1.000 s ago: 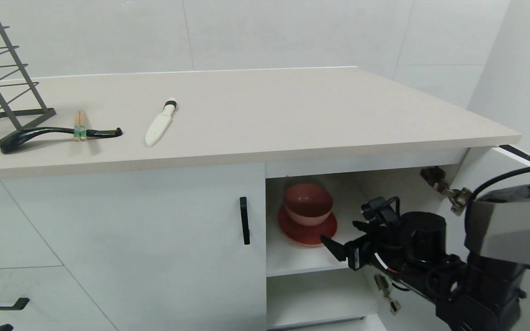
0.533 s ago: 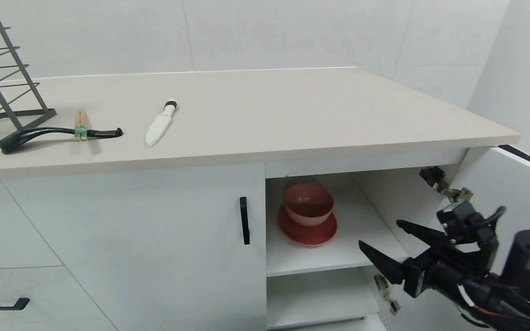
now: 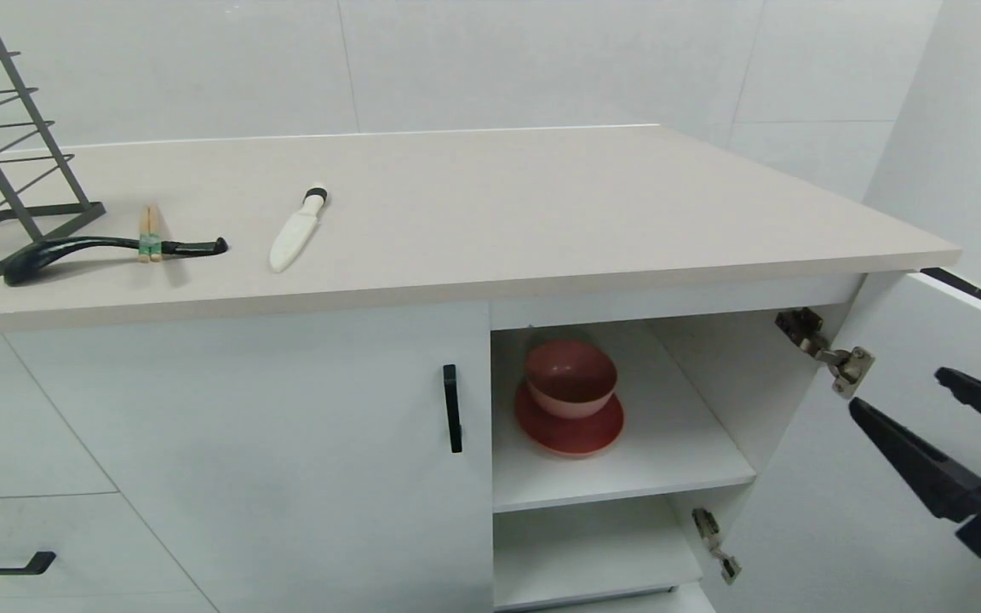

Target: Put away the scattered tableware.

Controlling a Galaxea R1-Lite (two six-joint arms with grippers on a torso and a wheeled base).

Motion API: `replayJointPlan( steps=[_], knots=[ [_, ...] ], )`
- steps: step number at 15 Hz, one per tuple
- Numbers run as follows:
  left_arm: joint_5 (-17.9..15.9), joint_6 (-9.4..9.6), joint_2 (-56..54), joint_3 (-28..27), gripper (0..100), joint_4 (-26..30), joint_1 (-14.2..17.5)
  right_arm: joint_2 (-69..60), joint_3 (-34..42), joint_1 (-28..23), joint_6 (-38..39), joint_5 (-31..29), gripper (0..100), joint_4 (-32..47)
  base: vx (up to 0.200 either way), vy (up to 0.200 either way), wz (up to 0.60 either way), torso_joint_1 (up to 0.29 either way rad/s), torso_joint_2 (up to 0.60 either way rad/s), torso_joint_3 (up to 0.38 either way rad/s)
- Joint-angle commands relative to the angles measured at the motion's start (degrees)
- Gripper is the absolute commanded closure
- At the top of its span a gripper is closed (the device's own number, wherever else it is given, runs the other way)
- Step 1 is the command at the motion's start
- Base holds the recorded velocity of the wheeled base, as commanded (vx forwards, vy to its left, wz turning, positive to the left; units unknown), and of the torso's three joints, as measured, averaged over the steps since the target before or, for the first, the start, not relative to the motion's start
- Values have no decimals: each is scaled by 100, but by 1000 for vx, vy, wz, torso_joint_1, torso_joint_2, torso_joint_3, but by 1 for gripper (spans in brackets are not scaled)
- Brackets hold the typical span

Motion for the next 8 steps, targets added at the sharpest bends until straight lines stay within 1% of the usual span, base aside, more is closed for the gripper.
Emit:
replayJointPlan(
  steps=[1,2,3,4,5,8],
  knots=[
    [551,104,-33,0,0,308,-7,-1058,5,-477,-3,15,0,567,0,0,0,0,0,0],
    [630,77,-33,0,0,370,-7,-1146,5,-512,-3,15,0,672,0,0,0,0,0,0],
    [586,60,-33,0,0,335,-7,-1673,5,-758,14,24,0,1173,0,0,0,0,0,0],
    [586,69,-33,0,0,326,-7,-1691,5,-776,14,24,0,1200,0,0,0,0,0,0],
    [577,60,-33,0,0,335,-7,-2429,5,-1215,-3,384,0,2026,-200,0,0,7,12,7],
    [577,42,-33,0,0,326,-7,-3546,-39,-1927,-206,1272,0,3274,-200,0,0,7,1,-1]
  ],
)
